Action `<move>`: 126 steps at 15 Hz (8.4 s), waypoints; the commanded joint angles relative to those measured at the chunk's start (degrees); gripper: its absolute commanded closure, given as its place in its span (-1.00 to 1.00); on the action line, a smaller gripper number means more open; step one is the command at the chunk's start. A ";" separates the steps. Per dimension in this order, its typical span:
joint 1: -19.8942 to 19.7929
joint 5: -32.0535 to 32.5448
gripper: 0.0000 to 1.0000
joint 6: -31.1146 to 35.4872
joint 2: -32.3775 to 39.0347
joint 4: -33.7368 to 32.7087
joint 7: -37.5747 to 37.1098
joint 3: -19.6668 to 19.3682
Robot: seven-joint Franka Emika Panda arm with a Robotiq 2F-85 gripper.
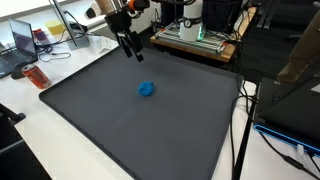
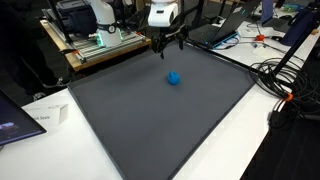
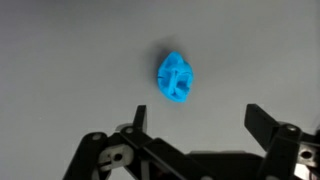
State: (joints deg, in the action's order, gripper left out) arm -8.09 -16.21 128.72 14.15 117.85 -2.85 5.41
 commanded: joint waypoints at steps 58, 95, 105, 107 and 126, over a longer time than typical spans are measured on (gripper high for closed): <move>31.64 41.19 -1.00 -42.92 39.87 -59.59 -12.44 -7.03; 12.23 12.05 -1.00 12.59 -9.79 18.30 -3.51 -1.37; 10.60 -32.82 -1.00 25.09 -31.92 42.81 27.10 -11.18; 7.26 -38.25 -1.00 20.29 -33.15 41.42 32.90 -12.99; 7.22 -23.91 -1.00 32.65 -20.70 35.54 20.13 -0.53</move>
State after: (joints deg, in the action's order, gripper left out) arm -0.34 -48.81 157.67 -10.93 155.18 25.29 0.72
